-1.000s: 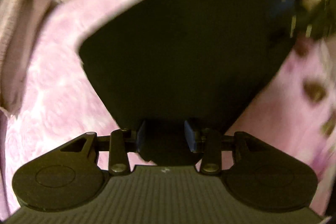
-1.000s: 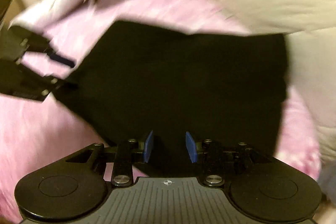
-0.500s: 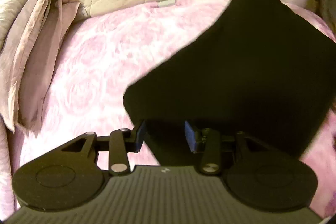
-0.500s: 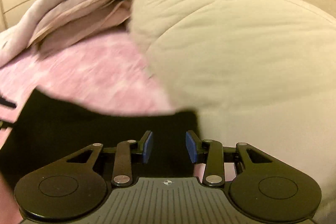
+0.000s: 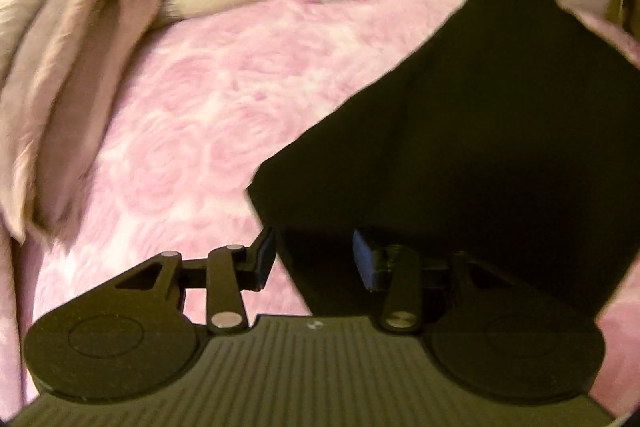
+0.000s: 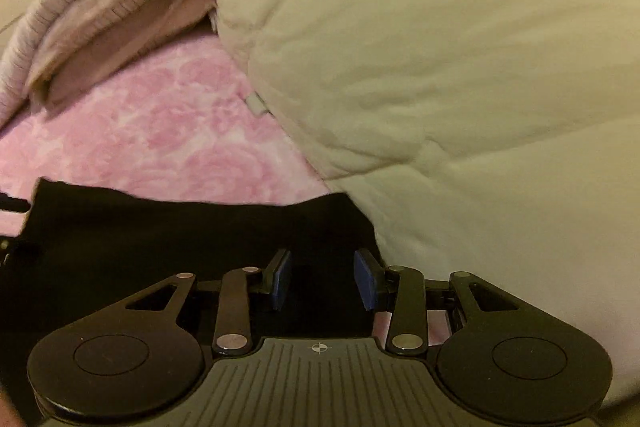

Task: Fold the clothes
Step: 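Lay the folded trousers onto the bed with both grippers and open them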

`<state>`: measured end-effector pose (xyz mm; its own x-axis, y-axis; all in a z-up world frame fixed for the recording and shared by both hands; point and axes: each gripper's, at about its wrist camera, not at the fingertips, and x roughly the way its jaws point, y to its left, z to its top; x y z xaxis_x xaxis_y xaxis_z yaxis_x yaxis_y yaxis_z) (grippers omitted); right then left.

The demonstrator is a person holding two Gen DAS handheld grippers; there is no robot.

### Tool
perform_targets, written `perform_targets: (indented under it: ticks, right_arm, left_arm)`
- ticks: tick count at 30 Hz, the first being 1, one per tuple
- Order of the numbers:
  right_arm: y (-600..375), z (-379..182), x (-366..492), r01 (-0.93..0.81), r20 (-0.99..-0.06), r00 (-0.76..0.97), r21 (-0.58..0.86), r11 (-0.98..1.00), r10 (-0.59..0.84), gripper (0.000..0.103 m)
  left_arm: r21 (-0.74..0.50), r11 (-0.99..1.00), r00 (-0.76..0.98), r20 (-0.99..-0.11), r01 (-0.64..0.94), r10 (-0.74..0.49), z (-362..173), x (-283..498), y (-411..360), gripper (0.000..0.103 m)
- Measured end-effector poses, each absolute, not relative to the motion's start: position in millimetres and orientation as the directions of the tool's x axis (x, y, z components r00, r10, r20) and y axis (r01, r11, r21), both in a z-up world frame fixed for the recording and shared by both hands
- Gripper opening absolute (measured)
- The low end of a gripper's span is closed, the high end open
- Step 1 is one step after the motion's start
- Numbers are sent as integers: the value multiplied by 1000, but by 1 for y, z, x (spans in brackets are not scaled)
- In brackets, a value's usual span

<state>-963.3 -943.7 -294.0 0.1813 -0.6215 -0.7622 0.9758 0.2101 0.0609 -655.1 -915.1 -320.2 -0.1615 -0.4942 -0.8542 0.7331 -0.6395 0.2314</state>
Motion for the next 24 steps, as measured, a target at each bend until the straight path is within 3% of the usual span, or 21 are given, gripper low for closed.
perform_targets:
  ticks: [6, 11, 14, 17, 20, 21, 22, 24]
  right_arm:
    - [-847, -290, -942, 952, -784, 241, 76, 297, -572, 41]
    - [-815, -321, -942, 968, -826, 208, 98, 230, -524, 44]
    - [-819, -309, -939, 981, -832, 162, 79, 176, -531, 45]
    - [-815, -297, -930, 975, -823, 169, 60, 213, -543, 47]
    - [-820, -306, -919, 968, -837, 171, 44, 248, -520, 49]
    - [-822, -311, -916, 970, -842, 163, 41, 241, -514, 50]
    - [-823, -313, -917, 972, -844, 161, 47, 229, -512, 50]
    - [-825, -317, -919, 978, -848, 157, 62, 198, -506, 52]
  left_arm:
    - [143, -593, -210, -849, 792, -485, -293, -623, -864, 38]
    - [200, -616, -144, -875, 762, -462, -315, -617, -830, 38]
    - [359, -688, -115, -834, 631, -540, -314, -621, -803, 41]
    - [477, -757, -144, -797, 446, -587, -318, -629, -773, 53]
    - [549, -782, -146, -783, 294, -605, -339, -641, -764, 54]
    - [566, -785, -137, -782, 251, -608, -348, -645, -767, 48]
    - [580, -787, -130, -781, 210, -611, -356, -648, -770, 28]
    - [597, -785, -141, -773, 168, -618, -358, -649, -777, 22]
